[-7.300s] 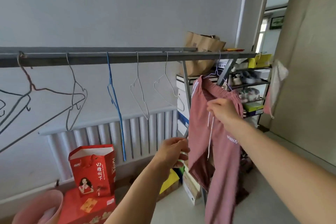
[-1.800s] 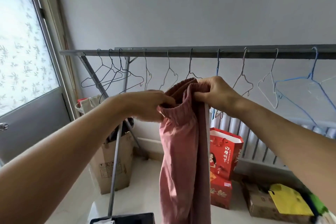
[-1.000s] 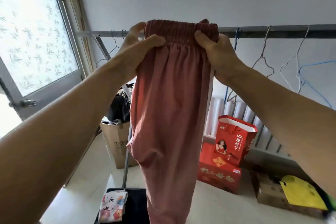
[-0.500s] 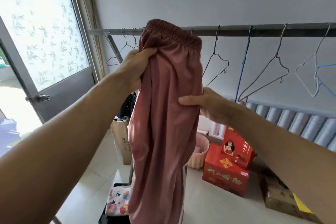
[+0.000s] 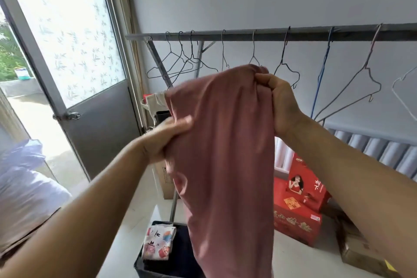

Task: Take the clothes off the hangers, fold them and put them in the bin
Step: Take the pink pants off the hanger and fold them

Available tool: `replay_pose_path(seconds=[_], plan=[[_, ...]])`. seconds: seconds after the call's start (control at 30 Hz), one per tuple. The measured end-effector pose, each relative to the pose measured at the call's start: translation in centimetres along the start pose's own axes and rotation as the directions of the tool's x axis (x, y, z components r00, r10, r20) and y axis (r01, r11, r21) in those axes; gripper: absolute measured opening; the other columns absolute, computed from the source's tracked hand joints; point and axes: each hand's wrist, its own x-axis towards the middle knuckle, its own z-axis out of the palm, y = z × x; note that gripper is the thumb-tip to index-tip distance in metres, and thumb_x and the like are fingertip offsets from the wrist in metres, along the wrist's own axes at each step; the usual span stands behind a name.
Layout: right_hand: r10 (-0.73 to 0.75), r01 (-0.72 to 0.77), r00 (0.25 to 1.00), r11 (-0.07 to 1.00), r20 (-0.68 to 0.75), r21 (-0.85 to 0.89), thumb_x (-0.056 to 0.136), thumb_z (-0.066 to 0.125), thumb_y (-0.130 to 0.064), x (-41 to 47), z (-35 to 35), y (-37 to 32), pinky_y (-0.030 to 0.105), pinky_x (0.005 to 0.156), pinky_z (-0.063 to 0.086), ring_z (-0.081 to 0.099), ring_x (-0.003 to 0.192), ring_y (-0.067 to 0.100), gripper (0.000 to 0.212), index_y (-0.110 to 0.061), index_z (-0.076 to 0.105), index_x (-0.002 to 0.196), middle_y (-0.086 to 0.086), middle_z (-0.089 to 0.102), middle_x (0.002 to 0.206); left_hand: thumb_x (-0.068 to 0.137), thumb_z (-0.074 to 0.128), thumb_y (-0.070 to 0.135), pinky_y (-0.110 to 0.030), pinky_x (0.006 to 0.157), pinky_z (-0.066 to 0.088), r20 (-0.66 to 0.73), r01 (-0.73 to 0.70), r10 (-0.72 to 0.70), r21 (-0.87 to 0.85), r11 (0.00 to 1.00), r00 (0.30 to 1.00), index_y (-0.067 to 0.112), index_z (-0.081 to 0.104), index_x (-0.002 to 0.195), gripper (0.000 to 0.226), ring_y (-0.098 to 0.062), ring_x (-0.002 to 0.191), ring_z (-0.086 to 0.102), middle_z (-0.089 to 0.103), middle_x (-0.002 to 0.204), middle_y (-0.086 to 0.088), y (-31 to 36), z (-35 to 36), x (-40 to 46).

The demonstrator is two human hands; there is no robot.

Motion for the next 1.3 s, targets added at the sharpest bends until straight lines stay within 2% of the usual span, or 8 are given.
replay_pose_path(seconds=[0.3,0.4,0.57,0.73,0.83,1.03,1.17,1.3], plan=[[0.164,-0.148,0.982,0.977,0.096,-0.154,0.074,0.069,-0.061,-1.1,-4.3,0.8,0.034,0.085,0.057,0.070,0.098,0.022,0.063,-0.013,0.070,0.116,0.009,0.072,0.109,0.055,0.084,0.018,-0.028,0.068,0.060,-0.037,-0.023,0.011,-0.358,0.933,0.999,0.010,0.076,0.090,0.038,-0.019,0.071,0.071,0.073,0.083,-0.009,-3.9,-0.3,-1.2],[0.335,-0.260,0.935,0.869,0.114,-0.421,0.061,0.089,-0.031,-1.5,-5.2,3.0,0.029,0.069,0.056,0.068,0.076,0.020,0.044,-0.010,0.074,0.097,0.012,0.070,0.096,0.082,0.064,0.024,-0.029,0.075,0.060,-0.068,-0.106,0.083,-0.507,0.856,0.994,0.013,0.067,0.105,0.026,-0.019,0.077,0.071,0.072,0.087,-0.008,-3.4,0.4,-0.6],[0.150,-0.148,0.989,0.985,0.013,-0.083,0.091,0.053,-0.012,-0.6,-5.2,2.8,0.023,0.068,0.058,0.070,0.067,0.013,0.028,-0.014,0.078,0.078,0.005,0.075,0.078,0.072,0.050,0.080,-0.047,0.109,0.043,0.011,-0.079,0.109,-0.611,0.787,0.994,0.014,0.060,0.134,0.092,-0.031,0.127,0.056,0.059,0.137,-0.014,-3.3,-1.0,-1.4],[0.257,-0.234,0.966,0.901,0.017,-0.365,0.084,0.057,0.008,-0.7,-4.1,4.5,0.034,0.074,0.061,0.073,0.077,0.020,0.022,0.000,0.069,0.101,0.010,0.075,0.088,0.058,0.093,0.034,-0.032,0.082,0.059,-0.010,0.103,-0.105,-0.124,0.987,0.994,0.014,0.077,0.105,0.053,-0.022,0.097,0.072,0.071,0.115,-0.015,-3.2,-1.2,-2.3],[0.167,-0.159,0.986,0.941,0.002,-0.297,0.091,0.053,0.004,0.0,-3.5,4.1,0.025,0.066,0.059,0.071,0.069,0.013,0.020,-0.006,0.071,0.095,0.005,0.074,0.077,0.080,0.071,0.014,-0.026,0.065,0.059,-0.234,-0.061,-0.003,-0.267,0.962,0.972,0.017,0.074,0.095,0.016,-0.014,0.071,0.071,0.074,0.085,-0.006,-2.8,-1.4,-1.9],[0.280,-0.202,0.959,0.794,0.051,-0.573,0.087,0.064,-0.001,-0.2,-4.5,5.2,0.038,0.091,0.056,0.070,0.091,0.021,0.025,-0.011,0.073,0.108,0.009,0.074,0.100,0.092,0.060,0.011,-0.033,0.076,0.062,-0.271,-0.006,-0.037,-0.157,0.988,0.962,0.014,0.072,0.115,0.026,-0.019,0.082,0.070,0.073,0.101,-0.010,-2.6,-1.1,-1.6],[0.170,-0.195,0.978,0.948,-0.119,-0.252,0.091,0.059,-0.003,0.8,-4.8,4.6,0.032,0.073,0.061,0.072,0.074,0.019,0.021,-0.008,0.070,0.108,0.008,0.075,0.084,0.093,0.061,0.013,-0.034,0.078,0.060,-0.378,-0.084,-0.011,-0.234,0.969,0.926,0.007,0.067,0.117,0.026,-0.018,0.078,0.071,0.072,0.098,-0.012,-1.5,-1.2,-0.9],[0.137,-0.174,0.984,0.869,-0.113,-0.462,0.088,0.062,0.004,1.1,-4.7,4.2,0.030,0.073,0.059,0.070,0.074,0.021,0.025,0.000,0.066,0.112,0.012,0.072,0.089,0.092,0.063,0.006,-0.028,0.074,0.060,-0.463,-0.091,0.055,-0.055,0.994,0.885,0.008,0.069,0.104,0.014,-0.015,0.075,0.069,0.074,0.085,-0.004,-0.8,-0.7,-0.1]])
